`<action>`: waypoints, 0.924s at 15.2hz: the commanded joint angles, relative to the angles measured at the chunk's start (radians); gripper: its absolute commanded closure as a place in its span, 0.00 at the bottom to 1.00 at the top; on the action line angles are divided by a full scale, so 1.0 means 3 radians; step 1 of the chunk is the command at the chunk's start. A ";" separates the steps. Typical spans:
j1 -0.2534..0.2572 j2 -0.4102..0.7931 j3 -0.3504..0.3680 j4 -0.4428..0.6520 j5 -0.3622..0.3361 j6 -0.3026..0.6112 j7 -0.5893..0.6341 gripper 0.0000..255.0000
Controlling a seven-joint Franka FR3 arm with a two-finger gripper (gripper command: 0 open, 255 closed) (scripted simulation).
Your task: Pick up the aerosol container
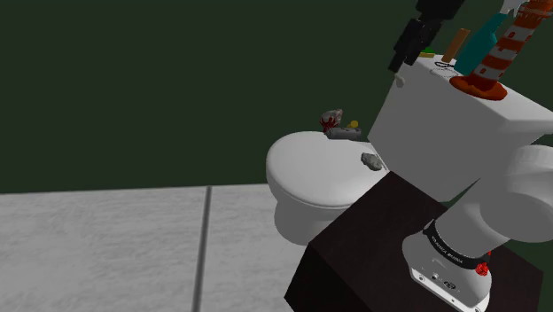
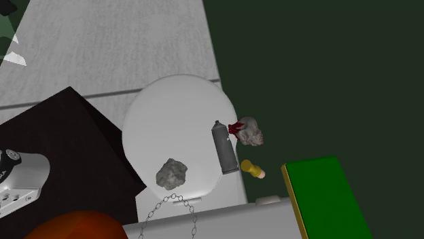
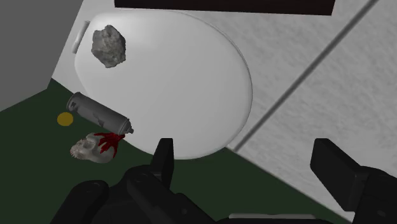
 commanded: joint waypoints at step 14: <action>-0.0026 0.0479 -0.0907 -0.0710 -0.0489 0.1259 -0.1359 0.00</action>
